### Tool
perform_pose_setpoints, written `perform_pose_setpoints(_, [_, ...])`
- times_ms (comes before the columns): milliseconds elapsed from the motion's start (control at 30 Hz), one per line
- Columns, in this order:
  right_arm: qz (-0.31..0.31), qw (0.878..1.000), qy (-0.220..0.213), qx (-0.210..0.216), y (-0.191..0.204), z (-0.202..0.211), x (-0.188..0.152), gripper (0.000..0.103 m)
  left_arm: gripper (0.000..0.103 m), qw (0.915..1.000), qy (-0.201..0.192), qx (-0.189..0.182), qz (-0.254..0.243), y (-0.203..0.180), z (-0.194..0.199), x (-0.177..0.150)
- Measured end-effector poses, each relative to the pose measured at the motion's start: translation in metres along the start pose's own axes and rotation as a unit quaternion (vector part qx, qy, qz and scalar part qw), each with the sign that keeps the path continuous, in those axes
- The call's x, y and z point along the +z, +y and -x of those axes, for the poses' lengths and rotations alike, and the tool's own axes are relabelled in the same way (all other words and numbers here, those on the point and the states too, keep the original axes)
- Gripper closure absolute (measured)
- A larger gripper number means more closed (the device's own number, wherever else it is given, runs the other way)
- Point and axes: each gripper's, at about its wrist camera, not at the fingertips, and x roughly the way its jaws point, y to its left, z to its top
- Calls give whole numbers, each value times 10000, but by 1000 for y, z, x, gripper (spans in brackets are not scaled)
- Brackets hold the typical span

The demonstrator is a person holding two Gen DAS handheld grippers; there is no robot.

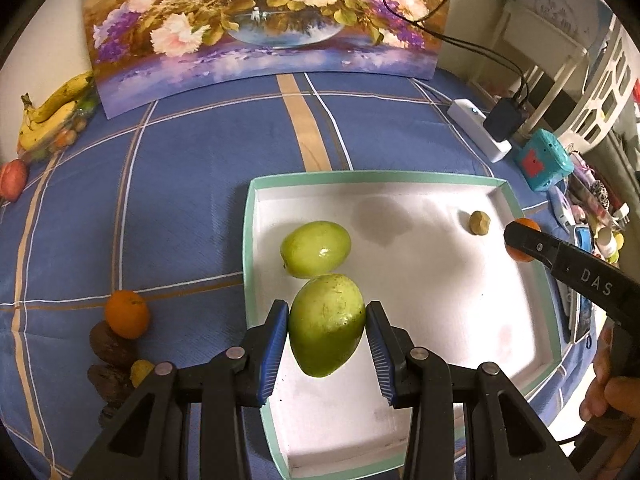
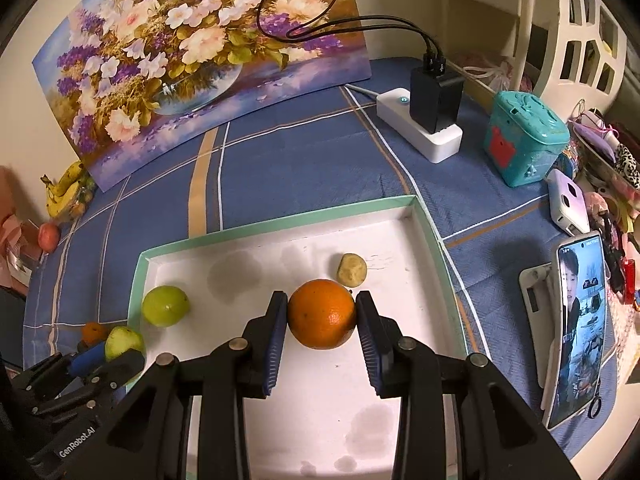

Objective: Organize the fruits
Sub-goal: 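Carry the pear and orange into the white tray with both tools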

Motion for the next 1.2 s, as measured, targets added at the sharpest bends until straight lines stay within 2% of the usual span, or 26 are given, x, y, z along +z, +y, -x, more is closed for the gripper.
perform_pose_setpoints(500, [121, 9995, 243, -154, 1, -11, -3, 67, 61, 9998, 177, 89, -65, -3, -12, -4])
perform_pose_setpoints(1000, [255, 9956, 826, -354, -1, -46, -13, 67, 61, 9981, 524, 274, -144, -6, -35, -13])
perform_pose_setpoints(1200, [316, 9954, 813, -399, -1, -46, -13, 66, 61, 9981, 526, 296, -149, -7, -35, -13])
